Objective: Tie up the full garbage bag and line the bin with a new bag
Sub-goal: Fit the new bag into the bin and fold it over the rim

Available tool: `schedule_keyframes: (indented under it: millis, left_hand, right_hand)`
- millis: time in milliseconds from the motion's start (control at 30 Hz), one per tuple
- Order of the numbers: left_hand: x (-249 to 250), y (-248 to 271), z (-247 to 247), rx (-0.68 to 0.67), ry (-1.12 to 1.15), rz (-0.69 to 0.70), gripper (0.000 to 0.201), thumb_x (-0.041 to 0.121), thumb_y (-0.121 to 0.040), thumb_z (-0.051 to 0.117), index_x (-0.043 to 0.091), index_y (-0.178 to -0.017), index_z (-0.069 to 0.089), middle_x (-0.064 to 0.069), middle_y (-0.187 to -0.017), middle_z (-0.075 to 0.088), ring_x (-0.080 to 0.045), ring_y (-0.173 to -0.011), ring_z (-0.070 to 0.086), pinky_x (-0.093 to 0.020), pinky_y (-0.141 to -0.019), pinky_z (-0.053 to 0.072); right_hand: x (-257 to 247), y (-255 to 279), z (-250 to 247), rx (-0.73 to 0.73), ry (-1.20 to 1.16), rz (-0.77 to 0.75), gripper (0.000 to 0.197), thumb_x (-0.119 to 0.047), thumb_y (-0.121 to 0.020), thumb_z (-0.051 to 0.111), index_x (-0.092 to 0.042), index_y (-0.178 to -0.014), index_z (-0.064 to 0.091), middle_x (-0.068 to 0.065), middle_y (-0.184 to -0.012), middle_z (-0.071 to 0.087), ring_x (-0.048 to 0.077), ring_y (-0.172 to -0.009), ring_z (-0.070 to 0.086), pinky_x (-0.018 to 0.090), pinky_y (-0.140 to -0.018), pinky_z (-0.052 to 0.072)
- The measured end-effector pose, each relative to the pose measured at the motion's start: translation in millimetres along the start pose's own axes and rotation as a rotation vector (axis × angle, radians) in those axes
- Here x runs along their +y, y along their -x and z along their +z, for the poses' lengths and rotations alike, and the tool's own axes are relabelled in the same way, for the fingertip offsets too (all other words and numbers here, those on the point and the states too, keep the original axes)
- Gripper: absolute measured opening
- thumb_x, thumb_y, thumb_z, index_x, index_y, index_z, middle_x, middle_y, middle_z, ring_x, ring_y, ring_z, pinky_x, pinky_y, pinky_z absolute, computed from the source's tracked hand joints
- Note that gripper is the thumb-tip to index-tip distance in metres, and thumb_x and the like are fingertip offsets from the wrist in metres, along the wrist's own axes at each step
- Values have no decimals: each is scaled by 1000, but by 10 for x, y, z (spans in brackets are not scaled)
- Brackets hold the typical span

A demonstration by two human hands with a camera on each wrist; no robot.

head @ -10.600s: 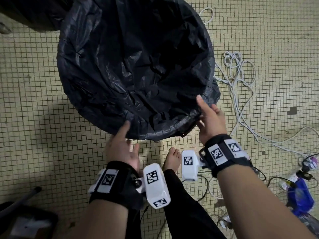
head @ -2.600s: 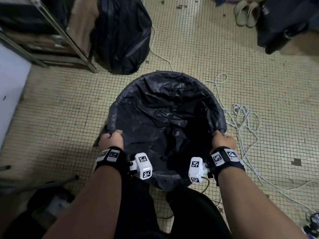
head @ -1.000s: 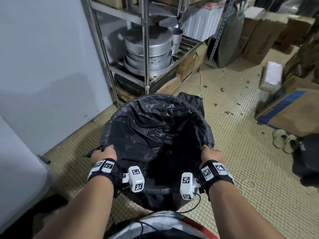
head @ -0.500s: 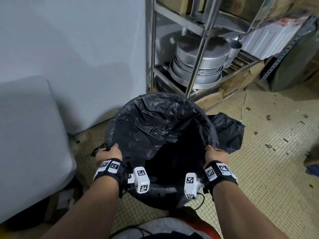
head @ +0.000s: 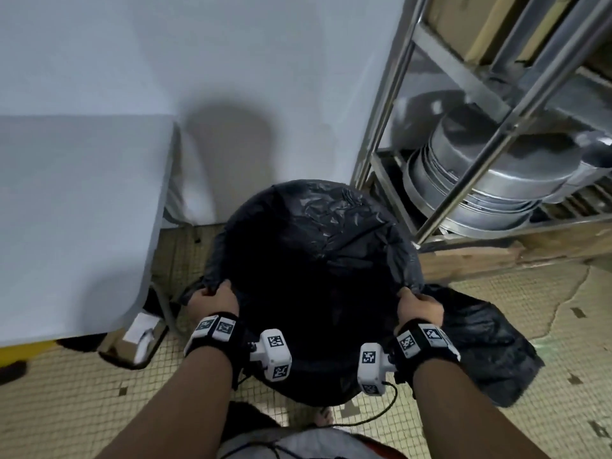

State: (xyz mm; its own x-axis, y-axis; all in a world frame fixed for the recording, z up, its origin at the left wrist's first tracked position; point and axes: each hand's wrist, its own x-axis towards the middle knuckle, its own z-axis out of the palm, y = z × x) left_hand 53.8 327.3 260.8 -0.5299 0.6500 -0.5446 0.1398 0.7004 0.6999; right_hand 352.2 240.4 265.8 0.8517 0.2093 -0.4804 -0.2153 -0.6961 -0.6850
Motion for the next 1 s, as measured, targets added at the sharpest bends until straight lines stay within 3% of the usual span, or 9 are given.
schedule_keyframes:
  millis: [133,267,467,633,700,767,833,900,1000]
  left_hand:
    - [45,15,66,49,-15,-52,42,38,-94,67,4,-120,65,-18,-114,64,-35,-92,55,-39,-78,37]
    - [97,-37,104,106,-22,-83,50,38,-94,67,2,-128,63,-19,-132,61,-39,-118,57,-42,-95,42]
    - [279,-329,184,147,-20,-141,49,38,-94,65,2,-126,64,-19,-132,62,-38,-119,57,-41,-97,43]
    - [580,-773,367,126,-12,-165,49,40,-94,64,6,-129,62,-16,-130,62,-35,-104,57,-36,-81,35]
    - [706,-977,450,116,-36,-177,53,43,-93,64,9,-132,60,-14,-132,61,-35,-111,58,-38,-82,36]
    - [820,-1172,524,121,-71,-199,56,46,-91,64,12,-135,59,-13,-137,59,-36,-121,56,-41,-90,40]
    - [905,-1383,607,121,-72,-229,58,48,-90,65,13,-136,59,-14,-140,57,-37,-123,55,-45,-100,42]
    - [951,-1571,705,115,-56,-249,59,48,-90,66,12,-136,59,-16,-139,57,-39,-123,55,-48,-104,44]
    - [959,-1860,918,126,-51,-286,59,46,-91,65,9,-137,58,-16,-137,58,-38,-123,56,-47,-103,44]
  right_hand:
    - [-190,-217,145,-72,58,-50,30,-27,-84,68,-2,-100,71,23,-95,71,41,-86,69,47,-80,57]
    - [-402,-371,349,-151,154,-121,37,-28,-87,66,2,-109,70,25,-107,69,36,-90,65,38,-73,47]
    - [-724,-552,808,-210,228,-180,36,-27,-91,65,1,-113,69,21,-108,68,31,-75,51,32,-67,35]
    - [-1035,-738,1315,-210,233,-140,28,-28,-89,64,-2,-98,70,12,-78,63,28,-60,54,30,-51,32]
    - [-1153,-795,1517,-195,251,-105,25,-29,-88,65,-5,-94,70,9,-67,60,26,-54,54,28,-46,31]
    - [-1249,-851,1719,-185,253,-78,25,-30,-86,67,-8,-96,71,11,-73,64,31,-61,62,32,-52,44]
    - [-1311,-915,1938,-167,253,-62,27,-31,-85,68,-9,-101,71,17,-87,69,38,-76,68,45,-69,57]
    - [-1348,-976,2137,-150,258,-47,30,-32,-84,70,-12,-105,70,20,-95,71,42,-84,69,52,-80,59]
    - [-1366,-1127,2454,-118,247,-22,32,-29,-83,71,-11,-109,69,17,-98,70,37,-85,68,52,-83,58]
